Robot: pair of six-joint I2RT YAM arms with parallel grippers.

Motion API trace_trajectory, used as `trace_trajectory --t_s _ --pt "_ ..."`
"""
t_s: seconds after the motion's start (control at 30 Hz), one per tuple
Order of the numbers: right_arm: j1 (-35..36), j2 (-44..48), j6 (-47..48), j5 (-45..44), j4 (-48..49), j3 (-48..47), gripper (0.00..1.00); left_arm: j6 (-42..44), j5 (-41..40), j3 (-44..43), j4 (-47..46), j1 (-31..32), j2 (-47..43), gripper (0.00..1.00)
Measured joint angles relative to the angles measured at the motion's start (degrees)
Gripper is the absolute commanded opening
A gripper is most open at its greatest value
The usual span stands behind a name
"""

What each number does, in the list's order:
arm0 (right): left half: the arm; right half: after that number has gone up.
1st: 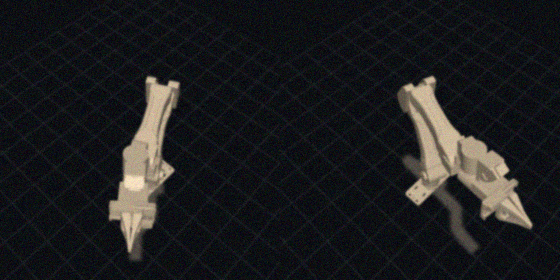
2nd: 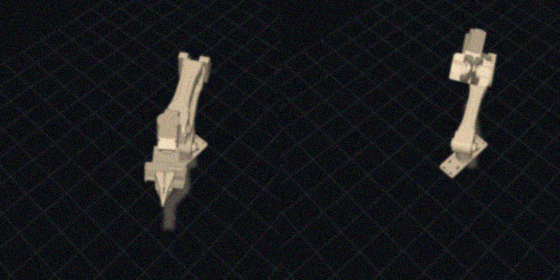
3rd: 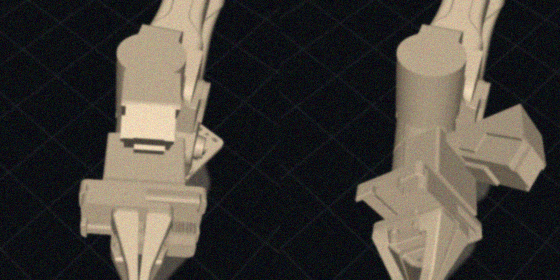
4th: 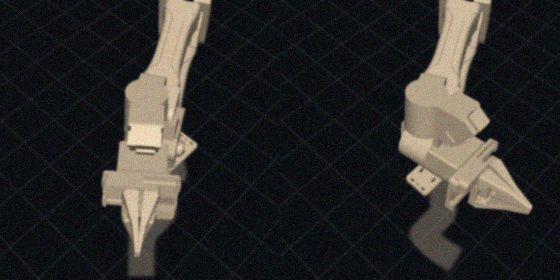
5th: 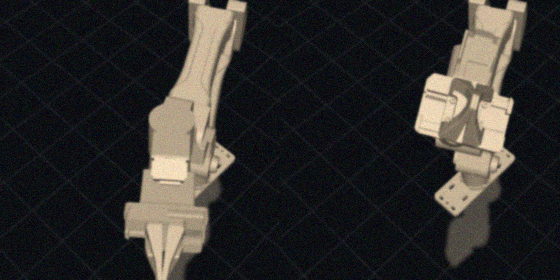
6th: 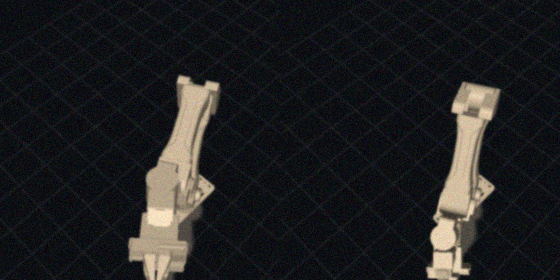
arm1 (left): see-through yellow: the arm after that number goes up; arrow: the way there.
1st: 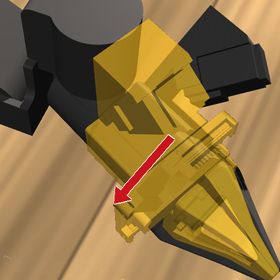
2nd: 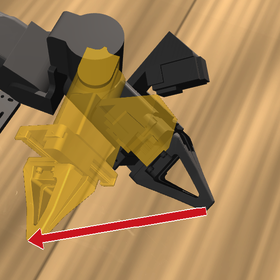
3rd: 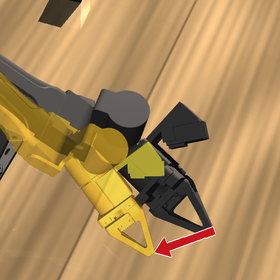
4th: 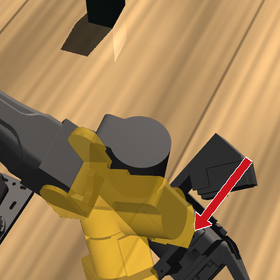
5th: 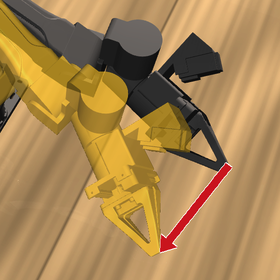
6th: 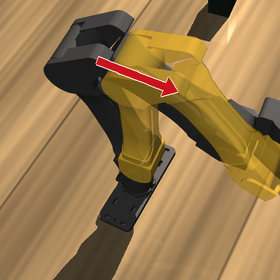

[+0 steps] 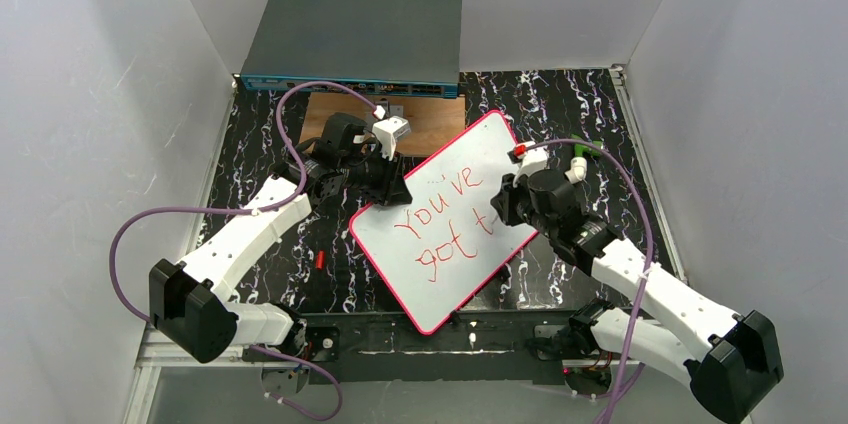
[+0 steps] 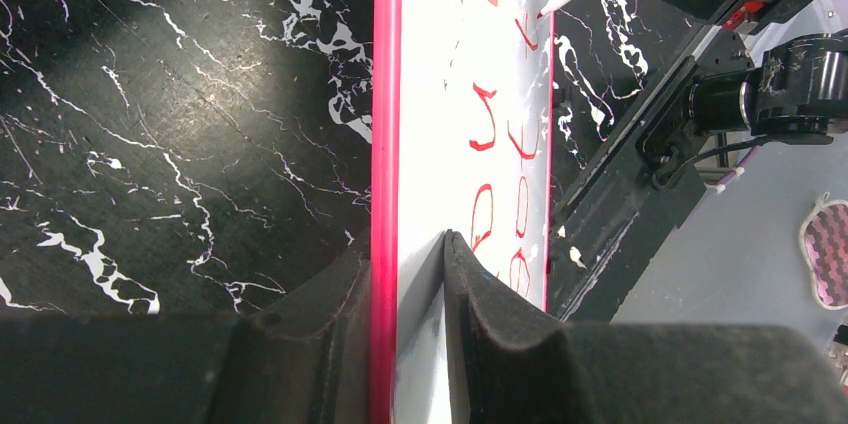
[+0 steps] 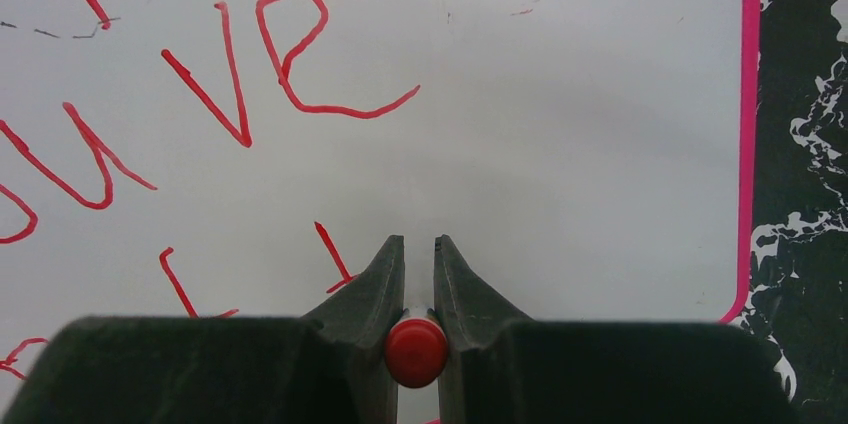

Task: Write a sentence on the whiteboard

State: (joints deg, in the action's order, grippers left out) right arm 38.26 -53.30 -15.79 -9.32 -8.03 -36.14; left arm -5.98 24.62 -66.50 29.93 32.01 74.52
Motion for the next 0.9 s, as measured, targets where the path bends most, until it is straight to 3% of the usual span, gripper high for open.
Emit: trace_trajectory --t_s 0.47,0.9 --pt "-0.3 5.7 0.2 -0.2 -4.3 -3.5 0.01 0.1 0.0 -0.2 0.1 0.0 0.0 0.0" --pt "-5.5 -2.1 -1.3 0.8 -0.5 -8.0 0.01 0.2 0.0 -0.4 0.1 0.1 0.0 0.0"
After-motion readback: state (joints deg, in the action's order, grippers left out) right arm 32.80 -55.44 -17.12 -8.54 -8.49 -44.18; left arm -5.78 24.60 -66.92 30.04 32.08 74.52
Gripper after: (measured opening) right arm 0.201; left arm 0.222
